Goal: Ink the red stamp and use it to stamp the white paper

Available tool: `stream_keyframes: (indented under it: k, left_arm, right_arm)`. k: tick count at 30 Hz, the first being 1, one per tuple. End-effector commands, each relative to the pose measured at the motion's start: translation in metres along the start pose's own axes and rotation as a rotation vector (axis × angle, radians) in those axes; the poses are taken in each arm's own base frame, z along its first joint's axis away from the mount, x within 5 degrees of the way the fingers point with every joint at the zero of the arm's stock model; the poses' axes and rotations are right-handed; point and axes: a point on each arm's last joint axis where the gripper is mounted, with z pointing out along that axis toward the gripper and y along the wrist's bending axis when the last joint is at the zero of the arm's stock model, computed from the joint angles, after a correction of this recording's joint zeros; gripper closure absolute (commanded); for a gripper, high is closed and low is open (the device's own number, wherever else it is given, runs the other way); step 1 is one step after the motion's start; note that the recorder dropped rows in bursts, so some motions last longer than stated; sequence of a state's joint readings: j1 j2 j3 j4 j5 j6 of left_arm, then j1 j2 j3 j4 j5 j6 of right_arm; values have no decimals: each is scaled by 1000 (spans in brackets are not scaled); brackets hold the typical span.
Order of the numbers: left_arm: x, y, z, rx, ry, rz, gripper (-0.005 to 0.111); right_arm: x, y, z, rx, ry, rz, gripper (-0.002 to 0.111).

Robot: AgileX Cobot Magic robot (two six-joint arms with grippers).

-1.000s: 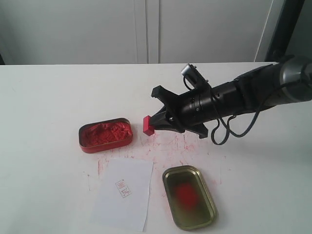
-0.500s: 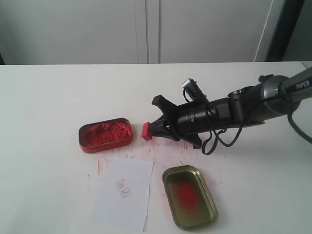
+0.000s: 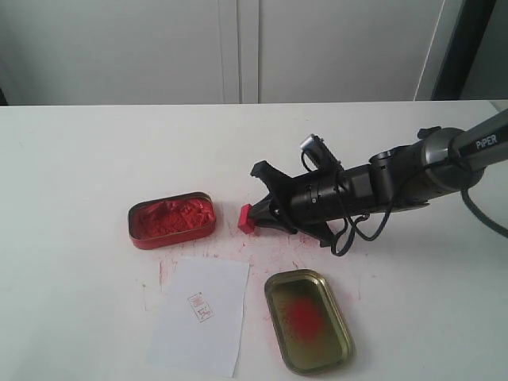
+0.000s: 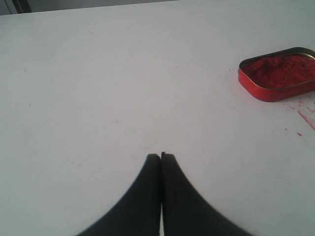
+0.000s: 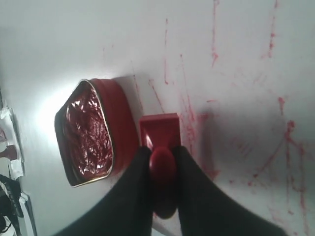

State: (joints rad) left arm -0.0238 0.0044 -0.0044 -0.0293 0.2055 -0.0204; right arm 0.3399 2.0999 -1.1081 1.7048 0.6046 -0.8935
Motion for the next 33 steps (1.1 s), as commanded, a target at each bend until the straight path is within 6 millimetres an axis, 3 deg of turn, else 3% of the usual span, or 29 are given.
stream_keyframes:
  k: [1, 6, 15, 21, 28, 33]
  left_arm:
    - [1, 0, 0, -2, -3, -3, 107]
    - [1, 0, 0, -2, -3, -3, 107]
    - [1, 0, 0, -2, -3, -3, 107]
    - [1, 0, 0, -2, -3, -3, 107]
    - [1, 0, 0, -2, -3, -3, 107]
    - [1, 0, 0, -2, -3, -3, 107]
  right_arm:
    - [-2, -2, -2, 8, -11, 13, 88]
    - [-4, -5, -2, 41, -34, 45, 72]
    - [-6, 0, -9, 76, -58, 74, 62]
    - [-10, 6, -25, 176, -102, 38, 62]
    - [-9, 28, -42, 128, -93, -20, 63]
    - [-3, 40, -53, 110, -37, -117, 83]
